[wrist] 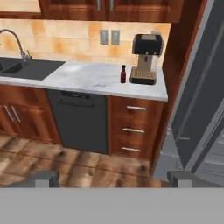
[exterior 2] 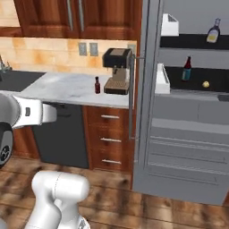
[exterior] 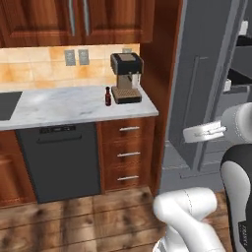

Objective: Place the condiment bottle and condiment bottle from the counter to the top shelf of the fridge. If the existing items in the fridge are on the top shelf, move them to other shelves.

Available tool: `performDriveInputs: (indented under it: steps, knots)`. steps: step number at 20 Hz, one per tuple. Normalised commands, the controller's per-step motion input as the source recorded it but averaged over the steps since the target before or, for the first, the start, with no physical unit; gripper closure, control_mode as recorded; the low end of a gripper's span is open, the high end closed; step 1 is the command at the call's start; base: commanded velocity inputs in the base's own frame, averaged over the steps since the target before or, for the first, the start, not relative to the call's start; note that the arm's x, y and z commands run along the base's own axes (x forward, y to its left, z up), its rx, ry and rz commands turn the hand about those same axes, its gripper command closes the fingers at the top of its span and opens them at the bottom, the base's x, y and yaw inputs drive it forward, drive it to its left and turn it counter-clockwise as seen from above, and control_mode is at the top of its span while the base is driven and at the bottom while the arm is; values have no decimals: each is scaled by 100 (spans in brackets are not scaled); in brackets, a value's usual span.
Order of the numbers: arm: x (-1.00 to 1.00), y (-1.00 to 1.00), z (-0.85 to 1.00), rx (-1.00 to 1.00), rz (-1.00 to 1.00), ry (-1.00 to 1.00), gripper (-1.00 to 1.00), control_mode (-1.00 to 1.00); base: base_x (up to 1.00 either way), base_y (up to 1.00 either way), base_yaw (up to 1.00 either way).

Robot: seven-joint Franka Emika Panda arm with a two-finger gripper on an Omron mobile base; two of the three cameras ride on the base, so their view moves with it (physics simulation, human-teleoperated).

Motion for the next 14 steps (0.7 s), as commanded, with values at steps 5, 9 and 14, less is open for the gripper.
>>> performDriveInputs:
  steps: [5, 9, 14]
  knots:
    - [0, 0, 0, 0, 0, 0, -100, 100, 100, 92, -13]
    - [0, 0, 0, 0, 0, 0, -100, 100, 100, 58, -17]
    - [0, 0, 0, 0, 0, 0, -100, 100, 100, 23, -15]
